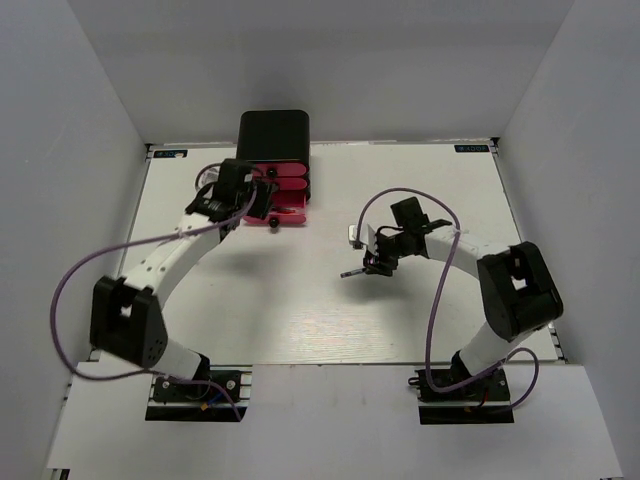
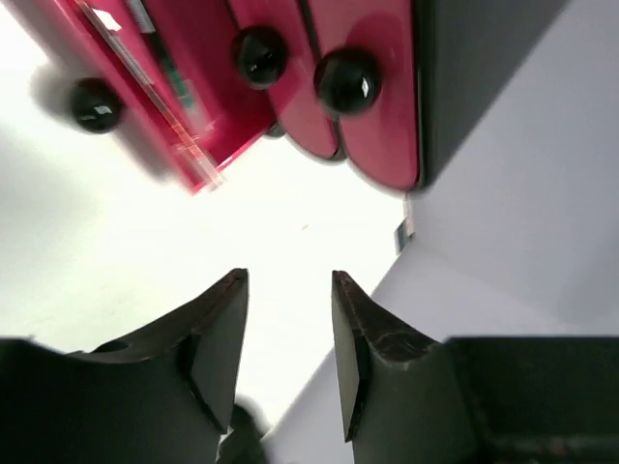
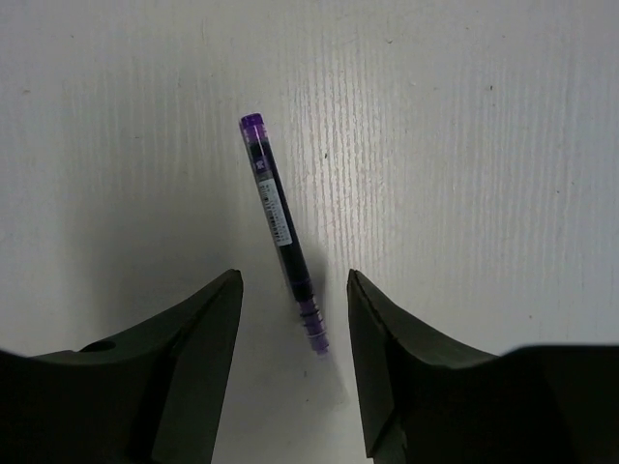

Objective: Sort the stationery into containers
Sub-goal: Grab a piece of stationery with the right arm, then place the stationery into the container

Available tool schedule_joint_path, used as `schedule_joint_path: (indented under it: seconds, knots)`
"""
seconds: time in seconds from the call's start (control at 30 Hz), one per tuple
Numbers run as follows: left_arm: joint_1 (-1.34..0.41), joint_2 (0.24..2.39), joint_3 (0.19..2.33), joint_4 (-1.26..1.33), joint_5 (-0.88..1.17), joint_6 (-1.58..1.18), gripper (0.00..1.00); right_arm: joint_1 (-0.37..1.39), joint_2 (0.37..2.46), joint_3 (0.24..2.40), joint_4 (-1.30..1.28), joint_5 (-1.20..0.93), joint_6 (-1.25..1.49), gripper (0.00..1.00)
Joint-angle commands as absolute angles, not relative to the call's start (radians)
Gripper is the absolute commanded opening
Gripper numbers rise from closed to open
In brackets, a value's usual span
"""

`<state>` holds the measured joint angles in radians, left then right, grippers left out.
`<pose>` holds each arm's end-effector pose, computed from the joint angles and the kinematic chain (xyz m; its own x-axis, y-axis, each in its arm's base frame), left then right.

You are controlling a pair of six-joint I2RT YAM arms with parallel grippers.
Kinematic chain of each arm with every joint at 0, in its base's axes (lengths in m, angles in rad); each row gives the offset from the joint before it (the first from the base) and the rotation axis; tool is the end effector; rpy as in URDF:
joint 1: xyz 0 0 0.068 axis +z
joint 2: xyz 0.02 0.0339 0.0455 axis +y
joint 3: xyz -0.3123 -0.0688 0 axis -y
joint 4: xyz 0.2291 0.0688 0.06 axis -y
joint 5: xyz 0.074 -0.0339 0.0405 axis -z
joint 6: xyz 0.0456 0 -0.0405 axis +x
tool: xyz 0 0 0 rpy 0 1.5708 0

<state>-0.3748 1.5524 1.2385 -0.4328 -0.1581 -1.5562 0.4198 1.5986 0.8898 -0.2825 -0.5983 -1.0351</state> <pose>0.3172 -0.1171 0.3312 -0.2632 -0.9575 -0.1176 -0.6283 0.2627 -0.7323 0.2661 0.1469 0.2287 0.1418 -0.7148 -0.6848 -0.9727 0.0277 -0.2303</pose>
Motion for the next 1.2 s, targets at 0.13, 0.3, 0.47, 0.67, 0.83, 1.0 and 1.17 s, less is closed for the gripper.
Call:
schedule_joint_path:
  seconds: [0.13, 0.3, 0.47, 0.67, 0.83, 1.0, 1.17]
  knots:
    - [-0.37, 1.154, 0.856, -0.377, -0.199, -1.194, 0.71, 0.423, 1.744, 1.037, -0.367, -0.591, -1.178, 0.55]
    - [-0.37, 0.855, 0.625, -0.406, -0.21, -1.175, 0.81, 0.422, 1.828, 1.085, -0.449, -0.578, -1.262, 0.44]
    - [-0.37, 0.704, 0.519, -0.505, -0.221, -1.212, 0.81, 0.425, 1.845, 1.098, -0.498, -0.577, -1.307, 0.09]
    - [-0.37, 0.657, 0.466, -0.541, -0.221, -1.221, 0.81, 0.442, 1.832, 1.221, -0.519, -0.62, -1.289, 0.0]
    - [-0.37, 0.678, 0.448, -0.519, -0.2, -1.221, 0.81, 0.502, 1.882, 1.486, -0.46, -0.629, -1.166, 0.0]
    - [-0.37, 0.687, 0.448, -0.518, -0.199, -1.221, 0.82, 0.566, 1.983, 1.643, -0.38, -0.607, -1.057, 0.0]
    - [-0.37, 0.687, 0.448, -0.518, -0.199, -1.221, 0.82, 0.627, 2.083, 1.793, -0.319, -0.637, -0.979, 0.0]
